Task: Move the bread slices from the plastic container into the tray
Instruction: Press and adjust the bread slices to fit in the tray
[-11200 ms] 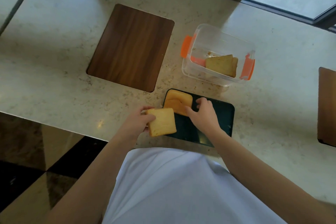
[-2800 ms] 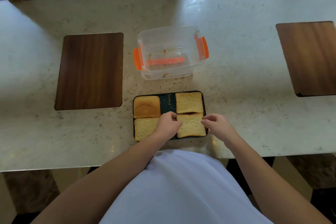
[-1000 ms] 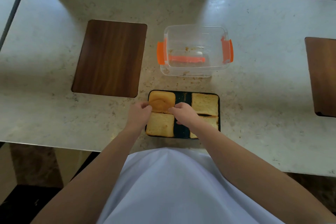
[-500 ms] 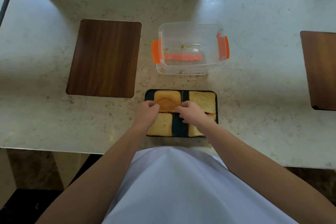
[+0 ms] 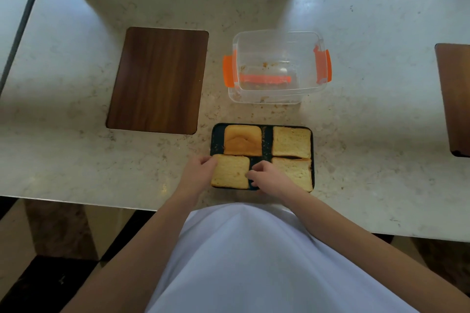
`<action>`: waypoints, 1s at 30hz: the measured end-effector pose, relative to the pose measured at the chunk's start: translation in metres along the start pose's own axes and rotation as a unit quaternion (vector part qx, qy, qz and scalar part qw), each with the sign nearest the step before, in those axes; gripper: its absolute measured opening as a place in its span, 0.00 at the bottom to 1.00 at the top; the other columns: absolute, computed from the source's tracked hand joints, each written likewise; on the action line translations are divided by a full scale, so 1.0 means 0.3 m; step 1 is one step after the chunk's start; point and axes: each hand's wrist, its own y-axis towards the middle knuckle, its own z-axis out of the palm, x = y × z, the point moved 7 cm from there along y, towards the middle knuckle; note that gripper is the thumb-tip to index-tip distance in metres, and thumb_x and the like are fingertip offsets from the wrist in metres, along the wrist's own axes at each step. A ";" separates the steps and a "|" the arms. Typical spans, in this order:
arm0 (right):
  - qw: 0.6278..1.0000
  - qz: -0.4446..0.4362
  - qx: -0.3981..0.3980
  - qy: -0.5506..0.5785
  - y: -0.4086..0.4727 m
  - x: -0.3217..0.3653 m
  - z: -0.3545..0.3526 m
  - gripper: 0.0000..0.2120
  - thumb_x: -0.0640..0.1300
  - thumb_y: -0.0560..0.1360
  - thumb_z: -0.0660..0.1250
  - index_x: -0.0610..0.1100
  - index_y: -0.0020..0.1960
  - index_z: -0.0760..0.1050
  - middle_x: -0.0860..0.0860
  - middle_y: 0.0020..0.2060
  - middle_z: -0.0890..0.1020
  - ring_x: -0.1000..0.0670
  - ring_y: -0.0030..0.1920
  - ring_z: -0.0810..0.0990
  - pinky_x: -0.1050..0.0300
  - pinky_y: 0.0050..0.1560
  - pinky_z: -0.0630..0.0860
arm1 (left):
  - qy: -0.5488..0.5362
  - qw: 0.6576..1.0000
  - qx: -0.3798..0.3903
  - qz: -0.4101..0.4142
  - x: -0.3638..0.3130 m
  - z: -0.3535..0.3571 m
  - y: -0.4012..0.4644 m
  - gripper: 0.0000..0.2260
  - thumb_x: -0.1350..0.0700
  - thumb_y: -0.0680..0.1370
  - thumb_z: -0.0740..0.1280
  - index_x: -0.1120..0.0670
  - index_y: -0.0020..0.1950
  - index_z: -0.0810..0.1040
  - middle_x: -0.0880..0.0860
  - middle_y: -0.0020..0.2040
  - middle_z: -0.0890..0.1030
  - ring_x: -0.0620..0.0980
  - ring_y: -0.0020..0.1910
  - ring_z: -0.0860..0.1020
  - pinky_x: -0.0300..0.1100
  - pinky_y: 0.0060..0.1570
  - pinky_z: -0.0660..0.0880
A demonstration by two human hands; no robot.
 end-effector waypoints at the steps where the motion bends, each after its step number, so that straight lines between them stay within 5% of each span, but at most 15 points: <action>1: 1.000 -0.001 0.002 -0.004 0.000 -0.001 0.012 0.18 0.55 0.78 0.66 0.48 0.64 0.72 0.51 0.51 0.81 0.49 0.55 0.82 0.44 0.61 0.80 | 0.003 1.000 0.000 -0.003 0.007 -0.002 -0.005 0.13 0.51 0.78 0.63 0.53 0.59 0.79 0.51 0.52 0.81 0.51 0.54 0.79 0.54 0.59 0.78; 5: 1.000 -0.004 0.004 -0.001 0.007 0.003 0.028 0.13 0.54 0.78 0.67 0.50 0.58 0.72 0.50 0.50 0.82 0.49 0.54 0.83 0.43 0.60 0.80 | -0.007 1.000 -0.005 -0.006 0.005 0.002 -0.010 0.05 0.53 0.78 0.63 0.51 0.48 0.77 0.51 0.48 0.80 0.49 0.47 0.78 0.56 0.58 0.78; 12: 1.000 0.002 -0.011 -0.008 -0.006 -0.014 -0.016 0.13 0.55 0.78 0.67 0.49 0.59 0.73 0.50 0.48 0.83 0.48 0.52 0.84 0.45 0.56 0.82 | 0.003 0.999 0.037 -0.030 -0.019 0.057 -0.028 0.12 0.54 0.79 0.63 0.55 0.59 0.80 0.53 0.52 0.80 0.55 0.56 0.78 0.58 0.61 0.78; 19: 1.000 0.010 -0.025 -0.002 -0.027 -0.036 -0.050 0.12 0.54 0.78 0.67 0.49 0.58 0.72 0.50 0.48 0.82 0.47 0.53 0.84 0.41 0.60 0.81 | 0.020 0.998 0.063 -0.010 -0.045 0.119 -0.033 0.11 0.54 0.80 0.63 0.56 0.60 0.79 0.51 0.50 0.77 0.47 0.48 0.76 0.42 0.41 0.78; 30: 1.000 0.014 -0.020 -0.013 -0.025 -0.029 -0.056 0.14 0.53 0.79 0.67 0.48 0.60 0.72 0.50 0.48 0.82 0.49 0.52 0.84 0.46 0.58 0.81 | 0.057 0.997 0.050 -0.006 -0.054 0.098 -0.021 0.10 0.53 0.81 0.63 0.53 0.61 0.77 0.53 0.55 0.79 0.52 0.53 0.79 0.51 0.54 0.81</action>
